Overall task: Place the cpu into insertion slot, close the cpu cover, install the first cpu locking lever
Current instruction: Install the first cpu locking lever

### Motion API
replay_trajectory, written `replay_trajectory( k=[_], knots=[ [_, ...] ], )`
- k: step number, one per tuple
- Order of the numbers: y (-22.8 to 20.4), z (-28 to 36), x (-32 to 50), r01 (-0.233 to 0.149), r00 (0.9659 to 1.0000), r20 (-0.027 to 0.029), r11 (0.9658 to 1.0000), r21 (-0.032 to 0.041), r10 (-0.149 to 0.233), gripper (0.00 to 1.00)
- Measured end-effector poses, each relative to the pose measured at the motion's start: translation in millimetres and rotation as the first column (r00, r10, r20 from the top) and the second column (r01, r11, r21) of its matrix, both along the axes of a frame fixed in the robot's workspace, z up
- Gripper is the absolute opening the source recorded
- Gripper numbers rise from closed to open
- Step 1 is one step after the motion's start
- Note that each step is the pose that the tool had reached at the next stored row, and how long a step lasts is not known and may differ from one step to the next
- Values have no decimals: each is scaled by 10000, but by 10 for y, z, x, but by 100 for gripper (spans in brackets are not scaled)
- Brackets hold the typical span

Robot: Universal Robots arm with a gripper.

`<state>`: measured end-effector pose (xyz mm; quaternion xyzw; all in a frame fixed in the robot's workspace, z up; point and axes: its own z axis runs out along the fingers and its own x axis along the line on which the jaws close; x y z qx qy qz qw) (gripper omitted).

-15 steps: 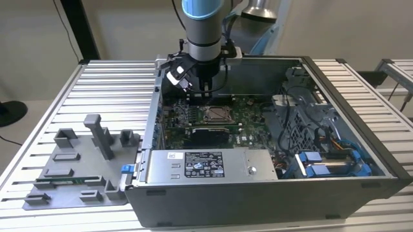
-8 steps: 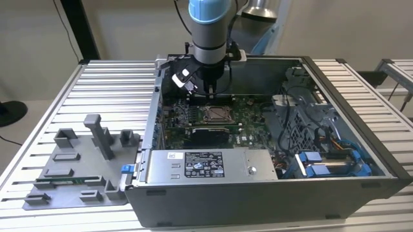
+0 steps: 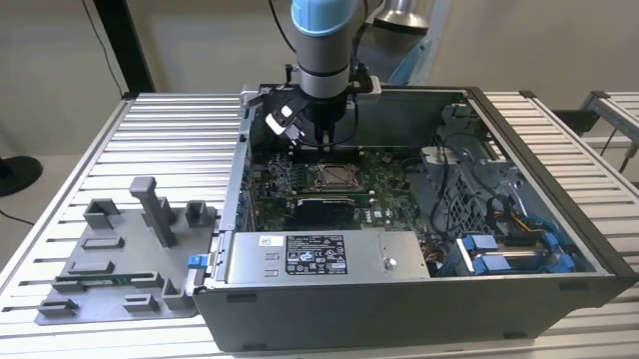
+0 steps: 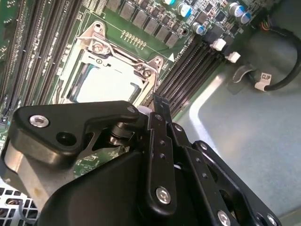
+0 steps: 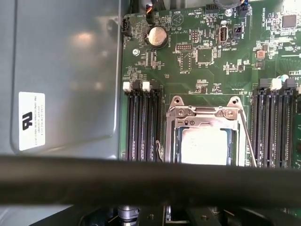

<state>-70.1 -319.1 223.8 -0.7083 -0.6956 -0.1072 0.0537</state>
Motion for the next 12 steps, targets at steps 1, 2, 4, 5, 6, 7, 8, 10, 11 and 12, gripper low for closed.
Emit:
replay_trajectory(
  k=[1,2,4,5,6,7,8,10,11,12],
  knots=[
    [0,2,-15,0,10000,-2,10000,-3,0,0],
    [0,3,-29,0,10000,-1,10000,-2,0,0],
    [22,4,-41,0,10000,-2,10000,-4,0,0],
    [37,4,-42,1,10000,-1,10000,-3,-1,0],
    [49,4,-42,-1,10000,-1,10000,-3,1,0],
    [62,4,-42,-3,10000,-1,10000,-2,3,0],
    [67,4,-42,-5,10000,-1,10000,-4,5,0],
    [70,4,-42,-7,10000,-2,10000,-3,7,0],
    [70,4,-41,-8,10000,-2,10000,-3,8,0],
    [69,4,-41,-8,10000,-1,10000,-2,8,0]
  ],
)
